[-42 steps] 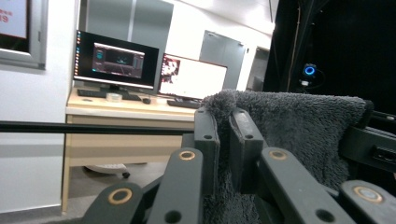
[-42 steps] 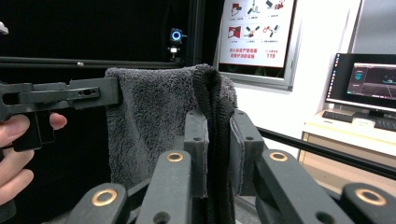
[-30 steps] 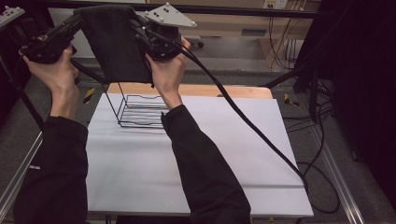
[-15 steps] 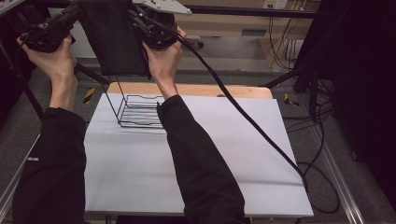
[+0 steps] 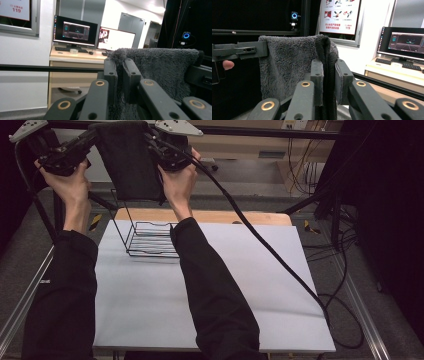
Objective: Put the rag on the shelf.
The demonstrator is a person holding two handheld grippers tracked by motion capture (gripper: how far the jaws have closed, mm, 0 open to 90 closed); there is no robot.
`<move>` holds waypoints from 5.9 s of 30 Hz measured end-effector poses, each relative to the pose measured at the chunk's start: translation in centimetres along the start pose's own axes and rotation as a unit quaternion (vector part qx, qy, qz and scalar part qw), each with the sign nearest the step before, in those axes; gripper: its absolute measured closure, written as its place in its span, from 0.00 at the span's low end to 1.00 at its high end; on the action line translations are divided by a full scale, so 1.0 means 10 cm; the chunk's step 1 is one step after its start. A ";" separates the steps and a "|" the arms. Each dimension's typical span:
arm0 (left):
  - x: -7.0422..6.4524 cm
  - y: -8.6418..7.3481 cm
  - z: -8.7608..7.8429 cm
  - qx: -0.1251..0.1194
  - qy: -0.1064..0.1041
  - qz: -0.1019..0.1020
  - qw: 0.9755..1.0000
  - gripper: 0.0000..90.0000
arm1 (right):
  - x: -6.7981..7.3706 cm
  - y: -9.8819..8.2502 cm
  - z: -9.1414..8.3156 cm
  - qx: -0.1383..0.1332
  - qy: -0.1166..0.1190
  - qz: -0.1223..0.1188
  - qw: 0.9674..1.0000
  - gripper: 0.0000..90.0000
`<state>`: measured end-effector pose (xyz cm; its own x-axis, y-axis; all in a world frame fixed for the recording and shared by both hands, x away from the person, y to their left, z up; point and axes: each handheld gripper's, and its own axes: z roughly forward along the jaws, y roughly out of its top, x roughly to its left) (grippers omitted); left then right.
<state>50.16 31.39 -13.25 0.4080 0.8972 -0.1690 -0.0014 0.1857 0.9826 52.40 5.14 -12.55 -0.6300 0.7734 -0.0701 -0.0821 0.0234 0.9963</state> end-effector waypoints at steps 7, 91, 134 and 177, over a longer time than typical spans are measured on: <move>0.06 -0.14 -0.01 0.015 -0.013 -0.002 1.000 0.92 | -0.01 -0.13 -0.01 0.015 0.004 -0.001 1.000 0.88; 0.12 -1.38 -0.86 0.138 -0.041 0.027 0.989 0.78 | 0.41 -1.27 -0.57 0.133 0.070 -0.013 0.988 0.74; -0.05 -2.32 -0.89 0.320 -0.071 0.057 0.943 0.23 | -0.11 -2.07 -1.23 0.245 0.083 0.067 0.964 0.07; -0.47 -2.99 -1.26 0.368 -0.139 0.089 0.915 0.12 | -1.21 -3.06 -3.37 0.290 0.037 0.129 0.947 0.01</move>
<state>36.79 26.70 -42.84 0.6773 0.7319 -0.0746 0.4828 -0.3656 0.7958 36.48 -26.27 -43.86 -0.6253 0.7551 0.1971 0.5070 0.2011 0.8382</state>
